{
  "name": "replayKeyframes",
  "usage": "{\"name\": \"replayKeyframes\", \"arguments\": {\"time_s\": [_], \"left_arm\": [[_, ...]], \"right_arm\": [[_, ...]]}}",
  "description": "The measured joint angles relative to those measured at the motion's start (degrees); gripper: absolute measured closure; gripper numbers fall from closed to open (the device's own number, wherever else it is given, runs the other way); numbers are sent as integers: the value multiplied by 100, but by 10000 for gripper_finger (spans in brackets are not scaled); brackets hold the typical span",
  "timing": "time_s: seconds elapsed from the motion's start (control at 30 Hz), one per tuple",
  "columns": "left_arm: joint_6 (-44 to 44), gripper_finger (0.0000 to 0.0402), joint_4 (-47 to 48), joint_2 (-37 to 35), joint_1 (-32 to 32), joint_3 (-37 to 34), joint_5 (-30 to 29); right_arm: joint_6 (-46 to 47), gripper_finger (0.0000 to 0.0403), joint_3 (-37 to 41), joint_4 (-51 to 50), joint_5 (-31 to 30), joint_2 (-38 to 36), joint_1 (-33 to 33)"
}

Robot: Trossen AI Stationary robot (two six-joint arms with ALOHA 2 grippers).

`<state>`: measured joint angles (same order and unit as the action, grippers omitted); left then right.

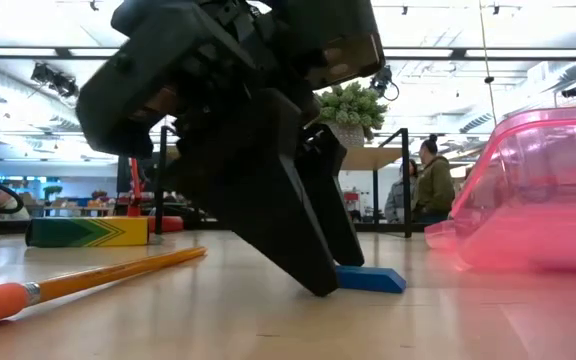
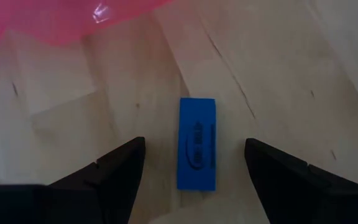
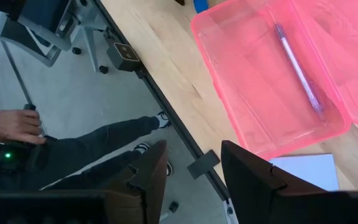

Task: Pack school essentials
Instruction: Put the blue eraser into the pink supply box

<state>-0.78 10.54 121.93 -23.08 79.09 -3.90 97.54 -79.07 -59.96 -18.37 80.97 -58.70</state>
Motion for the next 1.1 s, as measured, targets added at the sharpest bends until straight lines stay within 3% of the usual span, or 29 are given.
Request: {"name": "replayKeyframes", "arguments": {"time_s": [0.47, 0.63, 0.83, 1.1], "left_arm": [[-9, 285, -117, 177, -36, 15, 192], [-51, 326, -104, 186, -1, 13, 228], [-289, 330, 49, 197, 55, 160, 310], [-261, 323, 747, 254, 85, 1007, 241]], "right_arm": [[0, 245, 0, -8, -2, 0, 0], [-1, 245, 0, -7, -2, 0, 0], [-2, 245, 0, -9, -2, 0, 0], [-2, 245, 2, -7, 75, 0, 0]]}}
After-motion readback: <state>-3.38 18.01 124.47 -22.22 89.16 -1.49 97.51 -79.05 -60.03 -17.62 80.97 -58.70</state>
